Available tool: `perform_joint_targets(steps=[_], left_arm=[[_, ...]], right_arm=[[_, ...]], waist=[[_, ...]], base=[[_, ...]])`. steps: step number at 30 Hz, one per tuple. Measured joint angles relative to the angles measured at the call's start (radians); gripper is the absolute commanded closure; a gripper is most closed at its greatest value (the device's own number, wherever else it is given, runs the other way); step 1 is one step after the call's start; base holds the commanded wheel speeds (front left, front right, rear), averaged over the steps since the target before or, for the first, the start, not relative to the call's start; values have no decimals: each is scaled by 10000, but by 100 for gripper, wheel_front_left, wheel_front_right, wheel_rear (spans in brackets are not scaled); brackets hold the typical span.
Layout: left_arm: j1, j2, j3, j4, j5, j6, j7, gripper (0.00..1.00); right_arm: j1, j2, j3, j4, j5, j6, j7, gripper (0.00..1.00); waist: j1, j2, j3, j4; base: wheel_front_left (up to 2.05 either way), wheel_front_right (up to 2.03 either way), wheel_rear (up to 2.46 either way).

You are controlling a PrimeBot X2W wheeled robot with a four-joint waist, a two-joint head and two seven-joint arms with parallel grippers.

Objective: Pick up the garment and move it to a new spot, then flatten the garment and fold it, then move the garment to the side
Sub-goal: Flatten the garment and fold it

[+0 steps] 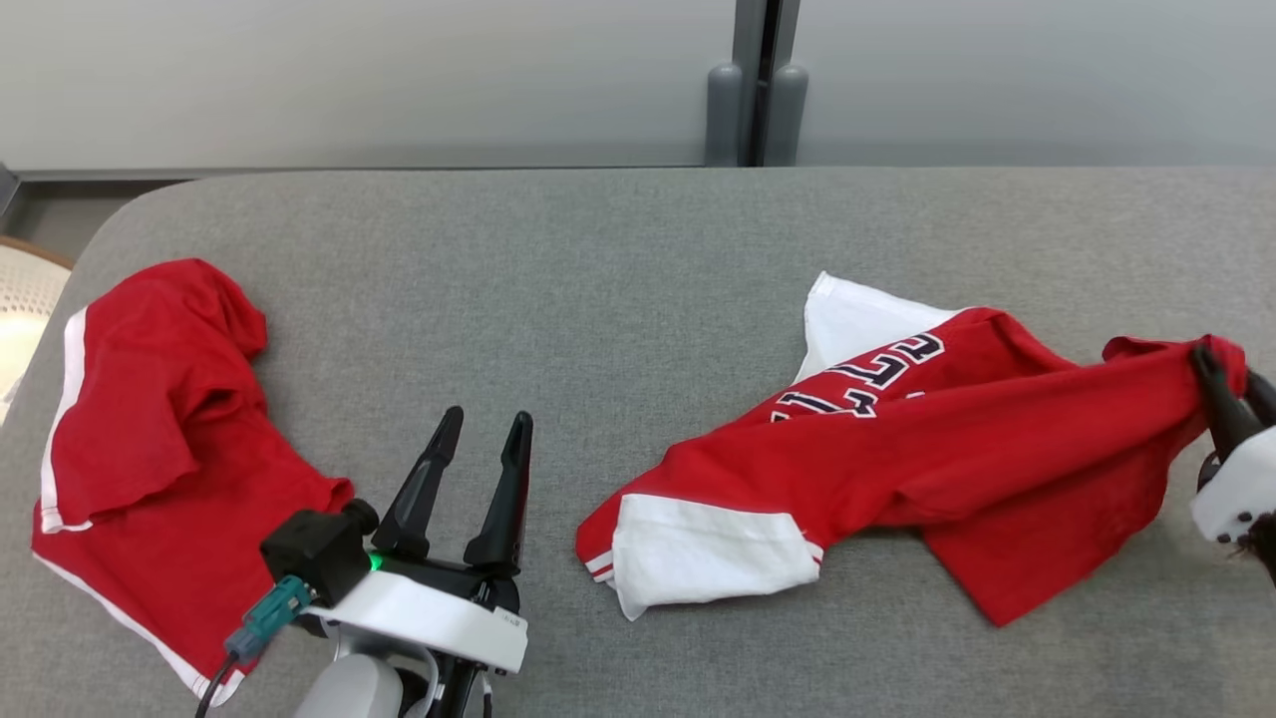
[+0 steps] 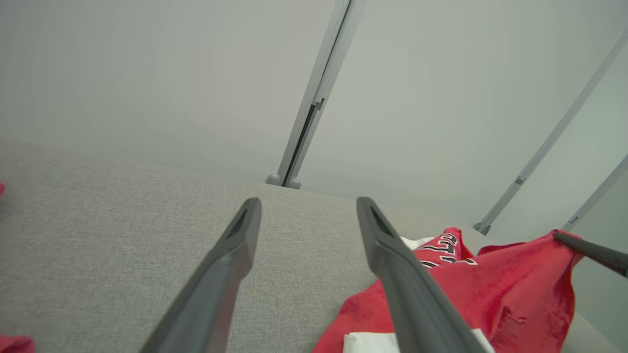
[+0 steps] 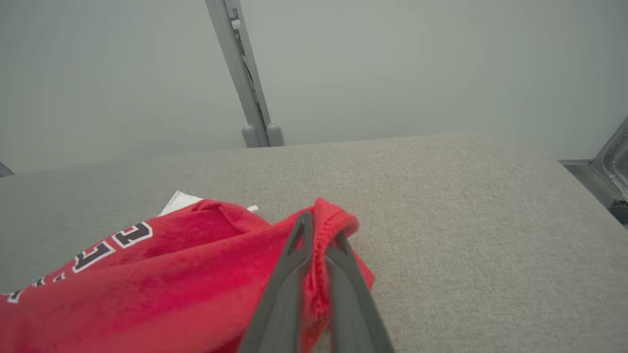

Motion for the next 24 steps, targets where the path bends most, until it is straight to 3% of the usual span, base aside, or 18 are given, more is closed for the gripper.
perform_joint_targets(steps=[6, 11, 13, 17, 24], left_arm=[[-227, 2, 4, -6, 0, 0, 2, 0], [-223, 4, 107, 6, 0, 0, 0, 0], [-216, 2, 155, 6, -8, 0, 2, 0], [-188, 4, 196, -54, -59, 0, 0, 0], [10, 0, 257, -98, -40, 0, 0, 0]], right_arm=[[-1316, 161, -688, 2272, -1680, -2, -1041, 0], [-1485, 675, -1235, 2972, -2307, 0, -2065, 0], [-1260, 874, -1808, 2838, -2368, 0, -2909, 0], [-437, 1392, -1979, 2105, -2270, 2, -3810, 0], [1350, 2209, -1714, 431, -2121, 0, -4447, 0]], waist=[[0, 0, 342, 257], [0, 0, 426, 261], [0, 0, 363, 196], [0, 0, 240, 28], [0, 0, -5, -395]], base=[[0, 0, 0], [0, 0, 0], [0, 0, 0], [0, 0, 0], [0, 0, 0]])
